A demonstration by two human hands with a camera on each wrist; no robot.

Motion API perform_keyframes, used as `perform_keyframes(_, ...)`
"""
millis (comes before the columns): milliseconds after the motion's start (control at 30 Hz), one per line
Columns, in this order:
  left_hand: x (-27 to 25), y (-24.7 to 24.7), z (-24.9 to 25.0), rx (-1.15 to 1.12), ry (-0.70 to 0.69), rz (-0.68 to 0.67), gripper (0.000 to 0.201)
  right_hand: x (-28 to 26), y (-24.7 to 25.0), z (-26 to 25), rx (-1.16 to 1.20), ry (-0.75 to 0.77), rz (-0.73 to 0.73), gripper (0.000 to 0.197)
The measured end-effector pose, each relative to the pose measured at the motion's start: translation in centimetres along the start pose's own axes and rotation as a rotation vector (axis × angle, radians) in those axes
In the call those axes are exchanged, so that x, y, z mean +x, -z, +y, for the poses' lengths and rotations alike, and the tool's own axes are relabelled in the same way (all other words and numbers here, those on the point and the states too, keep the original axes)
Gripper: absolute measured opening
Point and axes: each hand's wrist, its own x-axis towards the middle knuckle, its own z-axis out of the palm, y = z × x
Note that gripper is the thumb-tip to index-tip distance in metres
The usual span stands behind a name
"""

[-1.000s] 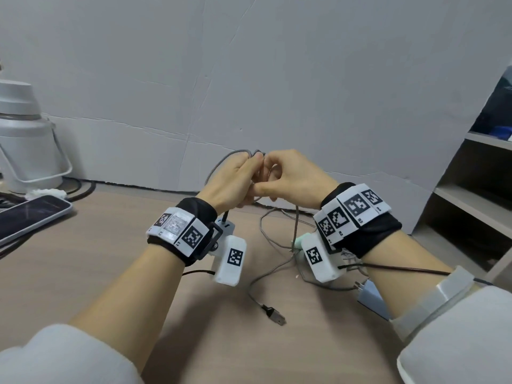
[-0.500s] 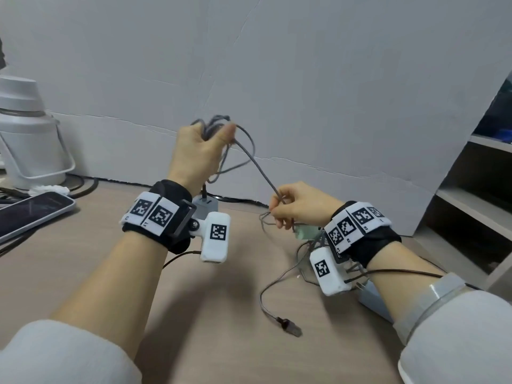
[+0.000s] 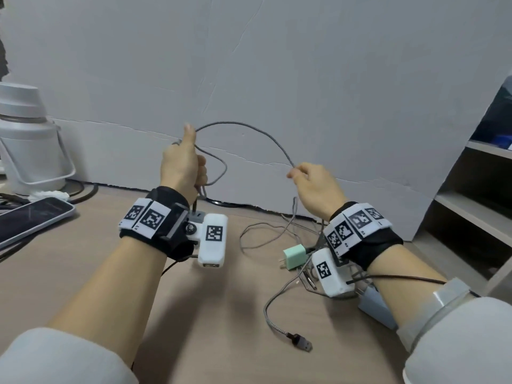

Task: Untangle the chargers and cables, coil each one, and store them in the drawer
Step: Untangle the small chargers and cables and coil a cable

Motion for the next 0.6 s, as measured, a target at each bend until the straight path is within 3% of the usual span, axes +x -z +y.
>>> perform_keyframes(200, -2.0, -2.6, -0.8, -0.076, 0.004, -0.168, 0.035, -1.2, -2.7, -3.3, -0.397, -0.053, -0.362, 0.019)
perform_keyframes(333, -3.0, -3.5, -1.4, -0.056, -0.016, -0.204, 0.035, -2.5, -2.8, -5.7, -0.468, 0.058, -0.533, 0.018)
perform_keyframes(400, -3.5, -3.7, -1.5, -0.056, -0.006, -0.294, 0.033, -2.8, -2.4, -6.2, -0.436, 0.133, -0.596, 0.022)
perform_keyframes(500, -4.0, -3.4, -1.5, 0.030, 0.026, -0.463, 0.029, -2.6, -1.4, -6.2, -0.287, 0.255, -0.561, 0.021)
perform_keyframes(600, -4.1, -2.8, -1.5, 0.189, -0.011, -0.535, 0.030, -2.2, -0.1, -6.1, -0.130, 0.287, -0.436, 0.024)
